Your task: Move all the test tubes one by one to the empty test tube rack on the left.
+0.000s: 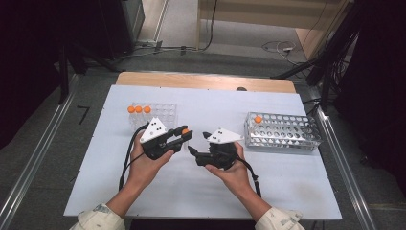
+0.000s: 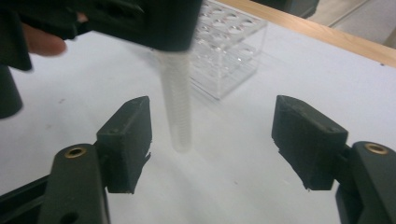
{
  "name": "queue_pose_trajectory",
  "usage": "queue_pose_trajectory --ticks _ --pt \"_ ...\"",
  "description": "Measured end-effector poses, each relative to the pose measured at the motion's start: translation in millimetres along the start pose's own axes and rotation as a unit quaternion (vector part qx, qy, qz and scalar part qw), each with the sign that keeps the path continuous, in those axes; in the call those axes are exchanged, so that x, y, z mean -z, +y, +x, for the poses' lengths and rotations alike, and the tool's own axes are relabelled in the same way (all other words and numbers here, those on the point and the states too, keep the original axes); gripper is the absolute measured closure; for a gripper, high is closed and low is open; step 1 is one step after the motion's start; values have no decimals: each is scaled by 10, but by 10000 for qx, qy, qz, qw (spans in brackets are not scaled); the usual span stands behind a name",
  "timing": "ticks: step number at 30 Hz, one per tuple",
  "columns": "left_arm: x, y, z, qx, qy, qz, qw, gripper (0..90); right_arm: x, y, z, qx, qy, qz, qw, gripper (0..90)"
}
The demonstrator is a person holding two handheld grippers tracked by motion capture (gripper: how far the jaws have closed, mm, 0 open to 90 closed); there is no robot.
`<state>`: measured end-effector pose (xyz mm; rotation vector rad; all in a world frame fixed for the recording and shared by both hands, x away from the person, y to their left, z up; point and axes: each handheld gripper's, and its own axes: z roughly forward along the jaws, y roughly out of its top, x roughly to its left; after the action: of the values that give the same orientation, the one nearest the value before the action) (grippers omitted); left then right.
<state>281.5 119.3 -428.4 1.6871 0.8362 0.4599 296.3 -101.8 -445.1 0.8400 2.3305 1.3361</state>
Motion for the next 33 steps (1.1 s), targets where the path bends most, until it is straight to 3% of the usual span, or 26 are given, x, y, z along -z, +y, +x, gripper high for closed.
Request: queue_pose_trajectory --ticks 10,22,33 --pt "36 33 91 130 81 -22 9999 708 143 -156 -184 -210 -171 67 9996 205" --pt "58 61 149 153 136 -6 9998 708 264 -279 -276 -292 -234 151 9992 203" --pt "130 173 290 172 368 -137 9991 708 328 -342 -356 -305 -385 155 9987 207"
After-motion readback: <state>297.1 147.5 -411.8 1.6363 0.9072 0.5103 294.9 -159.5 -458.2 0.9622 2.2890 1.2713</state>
